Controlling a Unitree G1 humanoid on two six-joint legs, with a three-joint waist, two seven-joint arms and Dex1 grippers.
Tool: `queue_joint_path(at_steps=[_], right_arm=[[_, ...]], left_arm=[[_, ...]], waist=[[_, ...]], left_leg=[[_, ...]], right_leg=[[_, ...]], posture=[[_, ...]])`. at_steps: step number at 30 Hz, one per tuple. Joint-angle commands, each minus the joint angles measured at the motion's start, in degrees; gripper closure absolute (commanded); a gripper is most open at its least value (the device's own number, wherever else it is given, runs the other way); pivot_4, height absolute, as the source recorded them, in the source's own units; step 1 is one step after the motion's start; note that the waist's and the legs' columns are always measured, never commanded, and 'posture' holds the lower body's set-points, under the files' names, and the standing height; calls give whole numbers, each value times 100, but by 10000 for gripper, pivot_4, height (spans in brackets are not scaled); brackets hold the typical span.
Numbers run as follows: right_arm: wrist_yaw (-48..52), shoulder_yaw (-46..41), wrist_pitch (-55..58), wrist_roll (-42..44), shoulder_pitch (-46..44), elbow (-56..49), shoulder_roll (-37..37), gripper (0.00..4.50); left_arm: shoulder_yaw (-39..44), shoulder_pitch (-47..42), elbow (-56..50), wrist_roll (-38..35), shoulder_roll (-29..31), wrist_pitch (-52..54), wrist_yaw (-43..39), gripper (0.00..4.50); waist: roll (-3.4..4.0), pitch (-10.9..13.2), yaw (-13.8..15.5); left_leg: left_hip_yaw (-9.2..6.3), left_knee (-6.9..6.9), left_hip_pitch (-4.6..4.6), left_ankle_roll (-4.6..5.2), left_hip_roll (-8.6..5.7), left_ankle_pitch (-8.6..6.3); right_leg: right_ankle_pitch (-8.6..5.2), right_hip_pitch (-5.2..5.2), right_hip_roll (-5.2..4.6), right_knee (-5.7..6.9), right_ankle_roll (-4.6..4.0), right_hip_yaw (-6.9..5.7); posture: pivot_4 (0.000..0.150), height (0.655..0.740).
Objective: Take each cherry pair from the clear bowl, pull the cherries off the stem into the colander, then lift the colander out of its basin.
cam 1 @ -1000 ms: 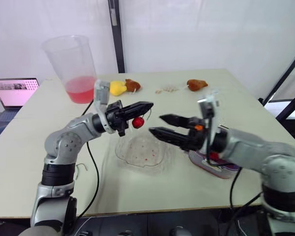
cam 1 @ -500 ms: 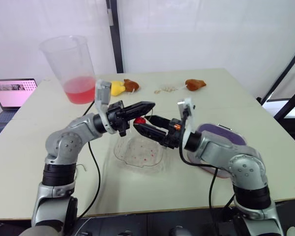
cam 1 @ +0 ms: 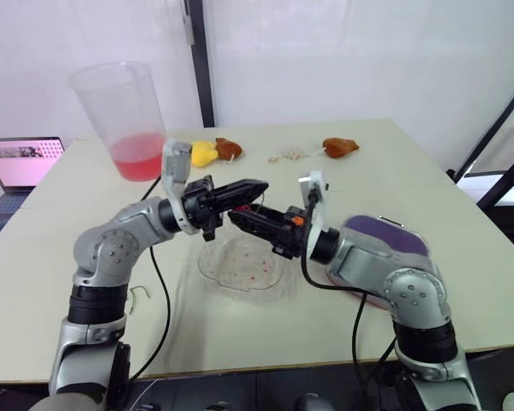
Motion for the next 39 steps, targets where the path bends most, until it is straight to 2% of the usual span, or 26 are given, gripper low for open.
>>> queue_joint_path(at_steps=[1,4,26,32,35,39], right_arm=[[61,-16,35,26,-148,-69,49,29419],[74,-1,89,-27,-154,-59,27,38170],[4,109,1181,197,233,-244,-418,38170],[-61,-234,1339,370,247,-300,-622,38170],[71,-619,1366,678,248,-546,-1032,38170],[587,-1473,1390,847,216,-701,-2360,38170]], left_arm=[[-47,-154,-82,31,67,-75,-107,45000],[-62,-152,-69,61,84,-103,-132,45000],[-95,-265,99,300,-21,-276,-231,45000],[-100,-272,118,322,-20,-323,-224,45000],[-60,-265,128,331,14,-335,-212,45000],[13,-193,129,354,125,-352,-211,45000]], waist=[[0,0,0],[0,0,1],[0,0,19],[0,0,13],[0,0,35],[1,1,51]], left_leg=[[0,0,0,0,0,0],[0,0,0,0,0,0],[-2,-1,0,0,0,0],[-1,-1,0,0,0,0],[0,-1,0,0,-1,0],[-2,0,0,2,-2,-1]], right_leg=[[0,0,0,0,0,0],[0,0,0,0,0,0],[0,0,0,-1,0,0],[0,0,0,-1,0,0],[0,1,-1,-2,0,0],[0,9,-1,-15,0,-4]], posture=[[1500,7400],[1500,7400],[1500,7400],[1500,7400],[1500,7400],[1500,7400]])
